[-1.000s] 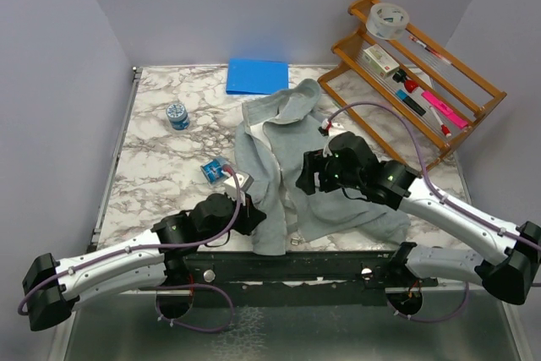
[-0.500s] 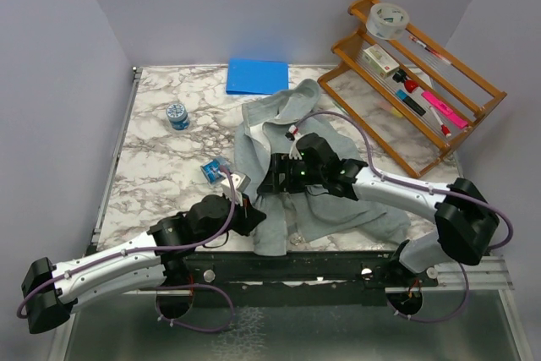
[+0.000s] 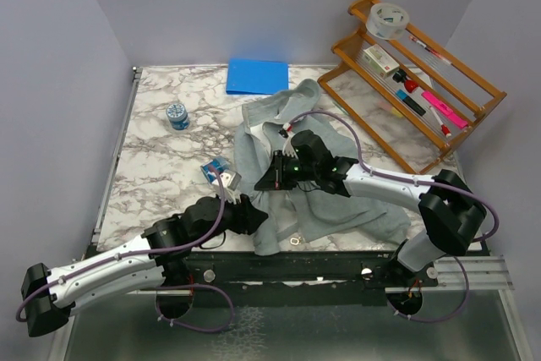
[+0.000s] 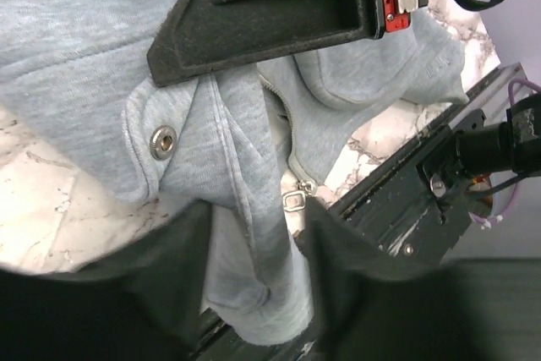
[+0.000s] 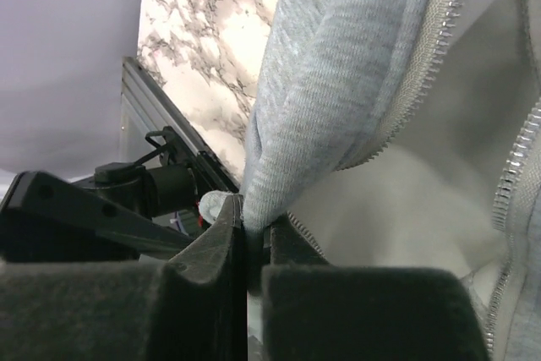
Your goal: Zip up the jacket
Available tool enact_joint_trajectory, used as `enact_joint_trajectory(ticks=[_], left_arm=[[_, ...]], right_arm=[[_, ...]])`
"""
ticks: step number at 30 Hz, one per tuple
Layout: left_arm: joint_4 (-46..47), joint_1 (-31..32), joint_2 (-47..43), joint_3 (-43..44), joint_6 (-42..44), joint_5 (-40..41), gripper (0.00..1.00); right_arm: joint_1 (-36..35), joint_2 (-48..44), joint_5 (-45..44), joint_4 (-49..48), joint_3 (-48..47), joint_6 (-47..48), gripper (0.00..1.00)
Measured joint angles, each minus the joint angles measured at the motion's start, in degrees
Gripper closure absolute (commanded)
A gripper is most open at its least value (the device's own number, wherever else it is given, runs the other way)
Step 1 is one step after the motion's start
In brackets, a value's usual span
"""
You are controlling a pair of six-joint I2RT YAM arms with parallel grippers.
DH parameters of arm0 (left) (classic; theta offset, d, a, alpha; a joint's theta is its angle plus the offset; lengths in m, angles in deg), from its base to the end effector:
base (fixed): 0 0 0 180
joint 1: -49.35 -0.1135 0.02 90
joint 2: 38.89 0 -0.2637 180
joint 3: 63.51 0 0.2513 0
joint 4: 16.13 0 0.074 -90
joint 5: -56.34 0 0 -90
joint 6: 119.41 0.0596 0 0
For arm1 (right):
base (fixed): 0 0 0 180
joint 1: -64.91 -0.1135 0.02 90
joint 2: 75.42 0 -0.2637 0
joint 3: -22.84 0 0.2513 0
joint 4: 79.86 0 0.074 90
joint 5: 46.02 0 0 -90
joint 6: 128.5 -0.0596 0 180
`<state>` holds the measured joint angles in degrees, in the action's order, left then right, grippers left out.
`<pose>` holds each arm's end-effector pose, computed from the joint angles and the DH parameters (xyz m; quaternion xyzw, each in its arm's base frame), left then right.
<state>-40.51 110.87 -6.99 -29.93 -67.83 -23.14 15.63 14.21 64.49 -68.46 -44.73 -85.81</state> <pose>0.0905 -0.1439 0.2090 0.1162 0.8223 -0.3734 0.4133 0.2187 0.2861 0.2112 -0.0992 0.8651 0.4523 0.1930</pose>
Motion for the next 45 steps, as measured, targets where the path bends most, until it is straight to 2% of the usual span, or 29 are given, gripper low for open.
enact_joint_trajectory(ticks=[4, 5, 16, 19, 27, 30, 35, 40, 45], left_arm=[[0.1, 0.0, -0.5, -0.4, -3.6, 2.0, 0.03], [0.1, 0.0, -0.5, -0.6, -4.4, 2.4, 0.01], [-0.6, 0.1, 6.3, -1.4, -10.9, 6.7, 0.02], [-0.9, 0.4, 7.8, -1.4, -12.0, 7.4, 0.16], [-1.6, 0.9, 7.9, -1.4, -14.5, 8.5, 0.83], [-2.0, 0.9, 7.0, -1.4, -14.7, 8.4, 0.99], [-2.4, 0.9, 3.3, -1.4, -13.4, 8.4, 1.00], [-1.3, 0.8, -0.5, -1.4, -8.7, 6.8, 1.00], [4.9, 0.7, 4.0, 0.2, 0.1, 1.7, 1.00]], right_arm=[[0.0, 0.0, -0.8, -0.9, -0.1, -2.6, 1.00], [0.0, 0.0, -1.3, -0.9, -0.2, -3.6, 1.00], [0.5, 1.4, -3.5, -0.8, -7.0, -9.5, 1.00], [0.7, 2.0, -3.7, -0.8, -8.4, -9.9, 0.99], [1.0, 2.6, -4.9, -0.3, -8.9, -10.1, 1.00], [1.1, 2.6, -6.4, 1.3, -8.9, -9.1, 1.00], [1.8, 1.9, -10.1, 5.6, -9.0, -6.1, 1.00], [1.8, -1.3, -14.4, 12.3, -9.7, -1.2, 1.00], [1.8, -6.6, -19.2, 19.1, -11.1, 3.8, 0.99]])
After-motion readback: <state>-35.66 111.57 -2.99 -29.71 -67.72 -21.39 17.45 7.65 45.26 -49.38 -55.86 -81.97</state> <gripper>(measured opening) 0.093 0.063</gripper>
